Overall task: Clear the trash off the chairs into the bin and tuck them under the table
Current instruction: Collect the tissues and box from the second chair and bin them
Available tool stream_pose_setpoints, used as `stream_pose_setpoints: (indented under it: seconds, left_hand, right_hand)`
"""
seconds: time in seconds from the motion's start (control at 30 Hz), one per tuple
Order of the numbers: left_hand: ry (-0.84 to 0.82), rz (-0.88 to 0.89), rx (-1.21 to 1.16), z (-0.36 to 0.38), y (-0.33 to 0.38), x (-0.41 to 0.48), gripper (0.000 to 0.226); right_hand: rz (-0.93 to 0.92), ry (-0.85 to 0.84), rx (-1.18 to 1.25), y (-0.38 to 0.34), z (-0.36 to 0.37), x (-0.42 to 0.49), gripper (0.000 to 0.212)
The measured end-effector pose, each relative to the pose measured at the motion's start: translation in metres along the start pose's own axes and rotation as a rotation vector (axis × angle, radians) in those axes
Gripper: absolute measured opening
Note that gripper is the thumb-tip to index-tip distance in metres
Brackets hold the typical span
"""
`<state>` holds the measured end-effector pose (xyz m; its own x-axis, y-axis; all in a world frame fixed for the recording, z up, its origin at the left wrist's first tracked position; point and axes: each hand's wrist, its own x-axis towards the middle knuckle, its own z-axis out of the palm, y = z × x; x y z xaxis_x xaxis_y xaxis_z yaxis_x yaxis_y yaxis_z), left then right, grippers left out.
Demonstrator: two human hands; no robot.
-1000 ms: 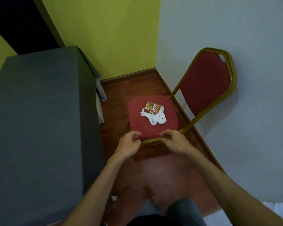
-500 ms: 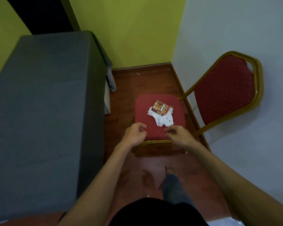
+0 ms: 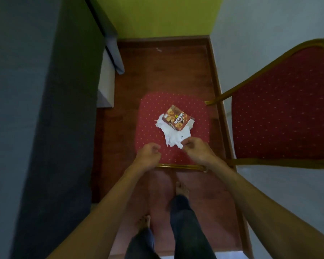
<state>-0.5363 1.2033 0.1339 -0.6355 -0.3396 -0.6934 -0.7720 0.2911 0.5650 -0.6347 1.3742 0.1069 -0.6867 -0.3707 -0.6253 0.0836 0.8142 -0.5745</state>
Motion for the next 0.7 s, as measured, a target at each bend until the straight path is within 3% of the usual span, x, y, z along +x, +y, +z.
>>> stream_pose_setpoints:
  seconds: [0.23,0.43,0.5,0.6,0.7]
  left_hand:
    - [0.008,-0.05,-0.042,0.046,0.002,0.083,0.034]
    - [0.118,-0.01,-0.104,0.08,-0.014,0.136,0.052]
    - [0.161,0.002,-0.114,0.09,-0.016,0.158,0.069]
    - [0.136,-0.024,-0.077,0.103,-0.01,0.186,0.112]
    - [0.084,-0.058,-0.045,0.121,-0.006,0.208,0.131]
  right_hand:
    - [0.051,-0.012,-0.066,0.027,-0.014,0.135,0.048]
    - [0.023,0.033,-0.122,0.043,-0.007,0.215,0.088]
    - [0.044,0.036,-0.174,0.048,0.002,0.23,0.1]
    - [0.119,0.02,-0.224,0.061,0.012,0.244,0.103]
    - [0.147,-0.025,-0.087,0.083,0.017,0.253,0.101]
